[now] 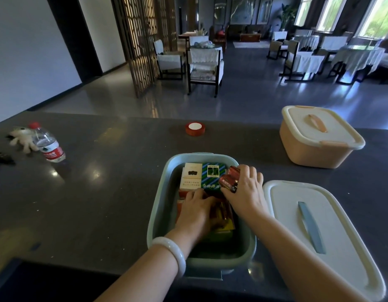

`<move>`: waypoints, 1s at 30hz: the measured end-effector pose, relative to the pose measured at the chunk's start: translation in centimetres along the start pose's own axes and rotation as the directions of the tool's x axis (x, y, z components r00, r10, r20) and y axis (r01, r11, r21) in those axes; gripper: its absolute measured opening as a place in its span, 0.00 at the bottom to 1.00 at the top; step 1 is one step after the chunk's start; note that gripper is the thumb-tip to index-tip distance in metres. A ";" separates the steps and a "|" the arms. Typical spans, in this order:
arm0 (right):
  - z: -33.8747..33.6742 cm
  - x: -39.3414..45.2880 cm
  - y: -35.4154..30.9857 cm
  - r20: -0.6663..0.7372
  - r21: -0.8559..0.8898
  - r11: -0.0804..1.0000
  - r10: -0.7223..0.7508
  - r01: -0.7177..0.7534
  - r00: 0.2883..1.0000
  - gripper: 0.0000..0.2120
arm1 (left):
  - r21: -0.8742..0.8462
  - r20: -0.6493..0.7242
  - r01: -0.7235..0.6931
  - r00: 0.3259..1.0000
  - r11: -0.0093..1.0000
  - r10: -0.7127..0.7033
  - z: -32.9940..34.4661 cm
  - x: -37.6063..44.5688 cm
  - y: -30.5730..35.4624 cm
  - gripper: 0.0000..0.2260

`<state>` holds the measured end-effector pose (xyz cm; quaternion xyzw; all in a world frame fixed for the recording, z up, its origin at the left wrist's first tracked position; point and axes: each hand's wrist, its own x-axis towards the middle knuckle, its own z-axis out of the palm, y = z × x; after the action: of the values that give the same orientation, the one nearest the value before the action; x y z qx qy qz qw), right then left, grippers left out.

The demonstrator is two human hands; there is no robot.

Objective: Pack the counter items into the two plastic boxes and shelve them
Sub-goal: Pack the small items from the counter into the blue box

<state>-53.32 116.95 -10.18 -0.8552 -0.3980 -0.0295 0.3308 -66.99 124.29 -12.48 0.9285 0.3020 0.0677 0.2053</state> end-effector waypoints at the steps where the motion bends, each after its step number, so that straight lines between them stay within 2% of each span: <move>1: 0.0 0.0 0.0 0.000 0.000 1.000 -0.001 0.001 1.000 0.28 | 0.000 0.005 0.001 1.000 1.000 -0.001 -0.1 0.0 0.0 0.25; 6: 0.1 0.1 0.2 -0.012 0.000 1.000 -0.008 0.008 1.000 0.28 | 0.000 0.009 -0.032 0.999 0.999 0.032 -0.6 -0.4 -0.6 0.29; 11: 0.3 0.1 0.4 -0.007 0.007 1.000 -0.008 0.008 1.000 0.29 | -0.032 0.037 -0.016 0.999 0.999 0.017 -1.0 -0.5 -1.1 0.29; 23: 0.1 0.1 0.3 0.001 -0.009 1.000 -0.008 0.008 1.000 0.30 | -0.069 0.010 -0.008 1.000 0.998 0.008 -1.5 -0.3 -0.7 0.27; 27: -0.2 0.1 0.2 -0.003 -0.096 0.994 -0.046 0.045 0.999 0.30 | -0.035 -0.068 -0.005 0.998 0.999 0.003 -2.5 -1.1 -0.8 0.30; 30: -0.3 0.1 -0.5 0.045 -0.038 0.997 -0.072 0.074 0.996 0.31 | -0.071 -0.129 0.023 0.991 0.997 -0.032 -3.5 -1.8 -1.2 0.36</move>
<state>-53.53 117.06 -9.66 -0.8469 -0.4353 -0.0312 0.3037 -69.95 125.34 -9.83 0.9101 0.3252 0.1355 0.2182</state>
